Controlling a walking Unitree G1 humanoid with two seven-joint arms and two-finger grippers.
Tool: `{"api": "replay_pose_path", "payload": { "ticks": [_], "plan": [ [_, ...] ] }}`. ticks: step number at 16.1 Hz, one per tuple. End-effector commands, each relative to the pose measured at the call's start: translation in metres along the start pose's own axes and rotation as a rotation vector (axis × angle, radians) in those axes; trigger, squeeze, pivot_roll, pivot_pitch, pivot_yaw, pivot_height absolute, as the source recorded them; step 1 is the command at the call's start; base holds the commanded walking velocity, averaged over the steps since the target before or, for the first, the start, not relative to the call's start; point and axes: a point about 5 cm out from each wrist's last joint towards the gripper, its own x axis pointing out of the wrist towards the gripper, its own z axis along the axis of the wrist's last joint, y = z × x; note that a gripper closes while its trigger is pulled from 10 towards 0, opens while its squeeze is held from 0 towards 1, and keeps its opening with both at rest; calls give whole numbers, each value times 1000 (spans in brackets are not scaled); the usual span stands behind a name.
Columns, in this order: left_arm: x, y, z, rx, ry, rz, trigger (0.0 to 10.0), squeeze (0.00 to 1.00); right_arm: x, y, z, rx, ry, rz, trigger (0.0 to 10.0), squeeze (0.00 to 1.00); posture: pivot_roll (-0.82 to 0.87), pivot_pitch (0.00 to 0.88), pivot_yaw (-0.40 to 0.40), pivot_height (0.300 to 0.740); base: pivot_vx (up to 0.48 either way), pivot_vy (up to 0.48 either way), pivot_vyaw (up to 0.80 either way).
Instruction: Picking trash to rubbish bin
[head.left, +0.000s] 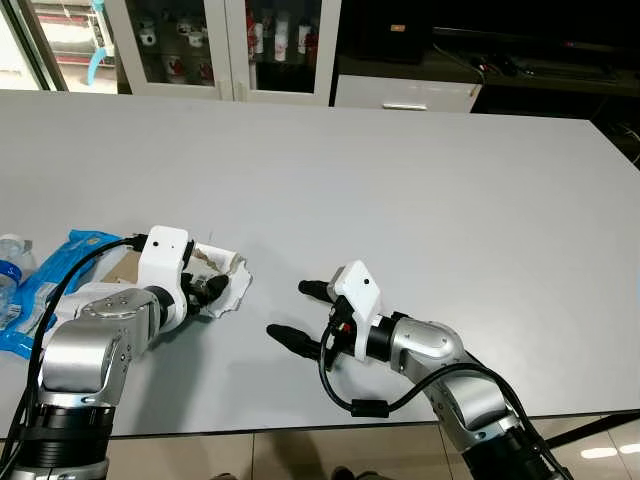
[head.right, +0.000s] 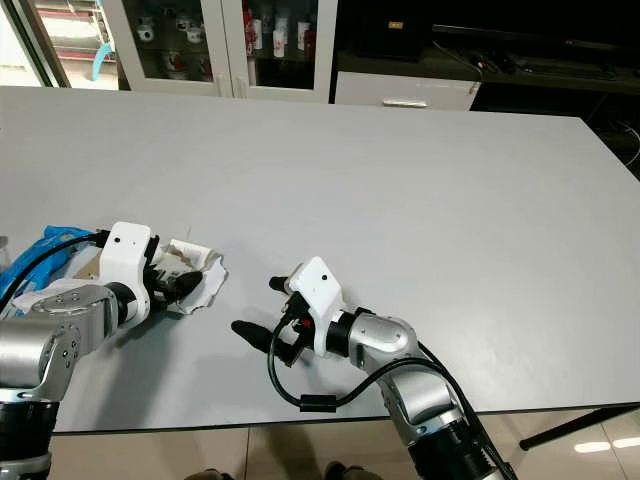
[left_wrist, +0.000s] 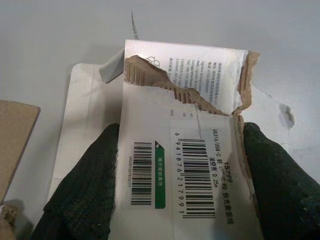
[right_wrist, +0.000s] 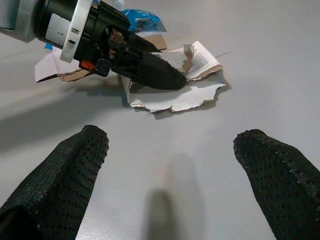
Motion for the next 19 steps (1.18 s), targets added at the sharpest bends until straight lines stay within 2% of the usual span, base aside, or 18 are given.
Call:
{"api": "replay_pose_path", "payload": {
  "ticks": [1, 13, 15, 17, 18, 19],
  "plan": [
    [5, -5, -10, -6, 56, -25, 0, 0, -2, 1, 1, 3, -1, 13, 10000, 0, 27, 75, -82, 740, 0, 0, 0],
    [4, -4, -8, -1, 46, -18, 0, 0, 0, 1, 2, 4, -7, 16, 10000, 0, 30, 71, -83, 740, 0, 0, 0],
    [4, -3, -1, 6, -4, 6, 0, 0, 0, 1, 2, 4, -7, 14, 10000, 0, 29, 71, -83, 740, 0, 0, 0],
    [2, 1, 18, -31, -128, 47, 0, 0, 0, 1, 1, 4, -6, 13, 10000, 0, 30, 70, -84, 740, 0, 0, 0],
    [1, 3, 27, -50, -181, 64, 2039, 0, 0, 1, 1, 4, -6, 12, 10000, 0, 30, 70, -84, 740, 0, 0, 0],
    [0, 4, 32, -63, -212, 72, 10000, 0, 0, 1, 1, 4, -6, 11, 10000, 0, 28, 70, -83, 740, 0, 0, 0]
  ]
}}
